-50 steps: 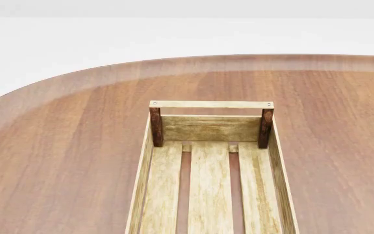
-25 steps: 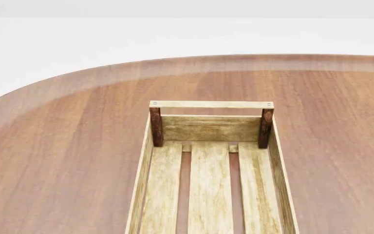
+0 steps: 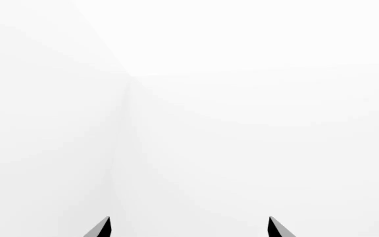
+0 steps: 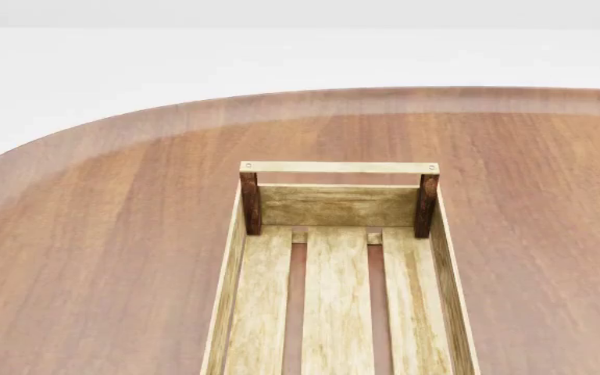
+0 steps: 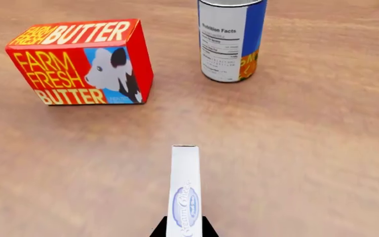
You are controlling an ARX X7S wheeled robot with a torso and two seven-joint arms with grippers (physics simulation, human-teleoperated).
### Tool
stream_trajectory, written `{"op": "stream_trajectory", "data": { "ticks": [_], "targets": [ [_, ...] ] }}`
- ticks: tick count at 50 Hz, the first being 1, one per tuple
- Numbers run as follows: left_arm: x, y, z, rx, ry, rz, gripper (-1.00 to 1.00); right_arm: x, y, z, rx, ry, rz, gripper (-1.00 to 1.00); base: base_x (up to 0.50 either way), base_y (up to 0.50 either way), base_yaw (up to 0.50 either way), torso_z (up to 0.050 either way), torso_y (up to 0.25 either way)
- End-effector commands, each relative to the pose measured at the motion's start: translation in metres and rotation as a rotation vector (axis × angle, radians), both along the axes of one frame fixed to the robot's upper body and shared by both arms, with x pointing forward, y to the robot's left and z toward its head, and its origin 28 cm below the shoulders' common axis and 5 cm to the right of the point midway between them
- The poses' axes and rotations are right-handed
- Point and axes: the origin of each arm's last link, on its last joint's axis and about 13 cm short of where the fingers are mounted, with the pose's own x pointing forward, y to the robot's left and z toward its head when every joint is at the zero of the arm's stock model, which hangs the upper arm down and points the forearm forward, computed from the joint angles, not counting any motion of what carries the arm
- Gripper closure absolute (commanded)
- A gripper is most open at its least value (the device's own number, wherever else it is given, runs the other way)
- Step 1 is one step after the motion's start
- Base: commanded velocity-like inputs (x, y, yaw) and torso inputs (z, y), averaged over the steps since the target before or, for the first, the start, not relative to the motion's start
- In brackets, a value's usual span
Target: Pick up the cream cheese and put it in the tray.
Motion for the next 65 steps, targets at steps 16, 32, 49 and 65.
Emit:
{"op": "stream_trajectory", "data": {
  "ticks": [16, 32, 49, 65],
  "targets": [
    [0.000, 0.000, 0.001, -0.001, -0.001, 0.001, -1.00, -0.010, 0.014, 0.036, -0.149, -0.104, 0.073, 1.00, 0.00, 0.00, 0.00, 0.000, 0.000],
    [0.002, 0.000, 0.000, 0.001, 0.005, 0.000, -1.00, -0.005, 0.020, 0.056, -0.223, -0.133, 0.106, 1.00, 0.00, 0.00, 0.00, 0.000, 0.000],
    [0.004, 0.000, -0.002, -0.001, 0.009, 0.001, -1.00, 0.010, 0.025, 0.082, -0.316, -0.155, 0.129, 1.00, 0.00, 0.00, 0.00, 0.000, 0.001],
    [0.003, 0.001, 0.000, -0.006, 0.005, 0.004, -1.00, 0.034, 0.036, 0.111, -0.455, -0.180, 0.193, 1.00, 0.00, 0.00, 0.00, 0.000, 0.000]
  ]
}}
